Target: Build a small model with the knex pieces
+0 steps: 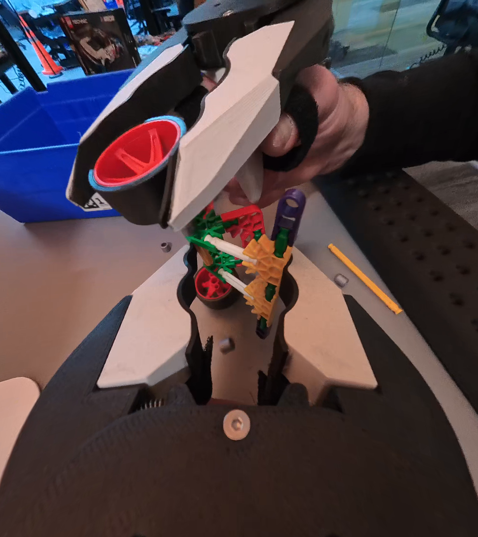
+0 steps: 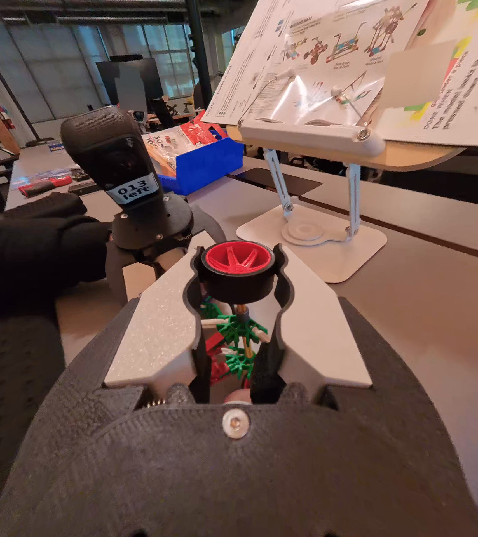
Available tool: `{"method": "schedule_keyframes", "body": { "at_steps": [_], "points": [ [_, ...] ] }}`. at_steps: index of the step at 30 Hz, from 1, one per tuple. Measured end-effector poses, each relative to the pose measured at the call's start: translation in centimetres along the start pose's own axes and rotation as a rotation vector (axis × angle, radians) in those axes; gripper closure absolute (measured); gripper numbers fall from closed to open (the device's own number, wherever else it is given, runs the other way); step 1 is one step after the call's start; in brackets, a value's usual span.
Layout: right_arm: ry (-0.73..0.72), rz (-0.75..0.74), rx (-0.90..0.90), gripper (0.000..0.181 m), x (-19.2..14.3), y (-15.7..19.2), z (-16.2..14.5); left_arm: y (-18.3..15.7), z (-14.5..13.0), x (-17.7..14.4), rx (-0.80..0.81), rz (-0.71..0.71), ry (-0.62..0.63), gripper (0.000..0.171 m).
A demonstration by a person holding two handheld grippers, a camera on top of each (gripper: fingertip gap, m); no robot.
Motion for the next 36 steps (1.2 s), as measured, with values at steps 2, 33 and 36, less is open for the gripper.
{"method": "schedule_keyframes", "body": {
  "at_steps": [2, 33, 36],
  "points": [
    [-0.041, -0.076, -0.133, 0.135, -0.7, 0.0, 1.0, -0.2, -0.7, 0.3, 0.003, -0.020, 0.037, 0.154],
    [-0.252, 0.046, 0.074, 0.134, -6.1, -2.6, 4.3, 1.9, -5.0, -2.9, -0.144, -0.077, 0.306, 0.154],
    [-0.258, 0.065, 0.088, 0.134, -6.2, -2.7, 4.3, 2.3, -5.6, -3.4, -0.245, -0.108, 0.303, 0.149]
  ]
}}
Point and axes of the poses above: each gripper's, where its closed fingertips meet, x out along the fingers, z out of its top, y = z × x across the jaws, the point moved 3 cm from there along -x, back along the fingers, and after that the axes turned 6 degrees about y, right-handed, at the moved point
